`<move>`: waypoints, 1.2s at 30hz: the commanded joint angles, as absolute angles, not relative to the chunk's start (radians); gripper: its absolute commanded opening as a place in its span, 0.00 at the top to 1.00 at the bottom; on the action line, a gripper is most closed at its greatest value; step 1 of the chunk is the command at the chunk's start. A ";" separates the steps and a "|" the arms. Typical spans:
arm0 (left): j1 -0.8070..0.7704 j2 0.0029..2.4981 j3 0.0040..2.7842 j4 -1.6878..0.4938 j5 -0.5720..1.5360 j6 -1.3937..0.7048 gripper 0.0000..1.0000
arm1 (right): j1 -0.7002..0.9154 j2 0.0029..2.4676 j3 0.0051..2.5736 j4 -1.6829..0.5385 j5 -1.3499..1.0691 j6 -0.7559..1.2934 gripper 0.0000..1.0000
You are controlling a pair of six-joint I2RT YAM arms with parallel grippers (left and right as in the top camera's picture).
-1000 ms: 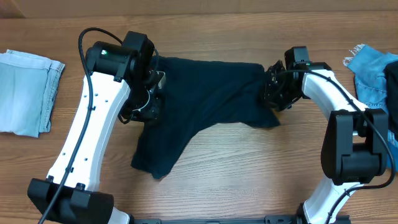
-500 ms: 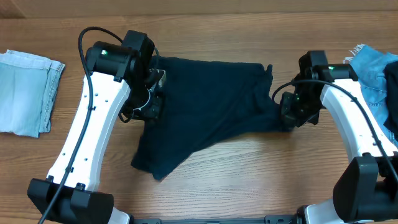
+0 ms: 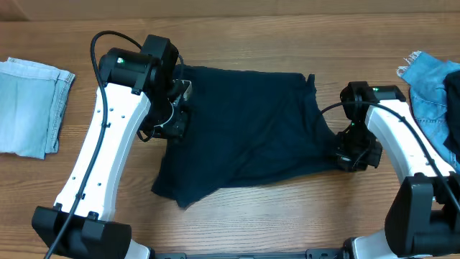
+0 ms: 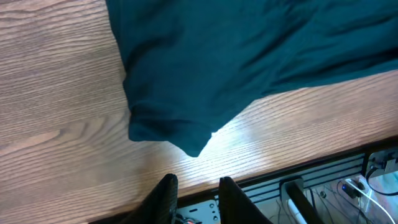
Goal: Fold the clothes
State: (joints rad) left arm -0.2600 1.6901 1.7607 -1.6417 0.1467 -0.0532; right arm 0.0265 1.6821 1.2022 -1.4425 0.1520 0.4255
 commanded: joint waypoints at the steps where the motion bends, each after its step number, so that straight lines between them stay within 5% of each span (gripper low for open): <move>1: -0.257 1.660 1.779 -1.641 0.158 -0.048 0.73 | 0.022 1.678 1.198 -1.451 0.212 0.493 0.68; 3: -0.256 1.660 1.778 -1.641 0.158 -0.048 0.73 | 0.022 1.678 1.198 -1.454 0.239 0.541 0.53; 9: -0.257 1.660 1.779 -1.633 0.157 -0.029 0.68 | 0.010 1.678 1.198 -1.392 0.230 0.562 0.46; 16: -0.257 1.660 1.779 -1.534 0.158 -0.030 0.53 | 0.012 1.678 1.198 -0.909 -0.255 0.177 0.47; 22: -0.257 1.660 1.778 -1.489 0.159 -0.030 0.50 | 0.012 1.745 1.198 -0.483 -0.263 0.147 0.42; 29: -0.257 1.660 1.778 -1.458 0.229 -0.030 0.51 | 0.012 1.953 1.198 -0.239 -0.264 0.148 0.40; 32: -0.258 1.660 1.778 -1.452 0.231 -0.030 0.51 | 0.010 2.003 1.198 -0.183 -0.263 0.148 0.45; 36: -0.258 1.660 1.778 -1.447 0.238 -0.031 0.51 | 0.010 2.009 1.200 -0.155 -0.179 0.149 0.73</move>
State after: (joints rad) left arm -0.2600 1.6882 1.7607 -1.4521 0.2108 -0.0456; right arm 0.0135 2.0079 1.1927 -0.1787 -0.2523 0.1501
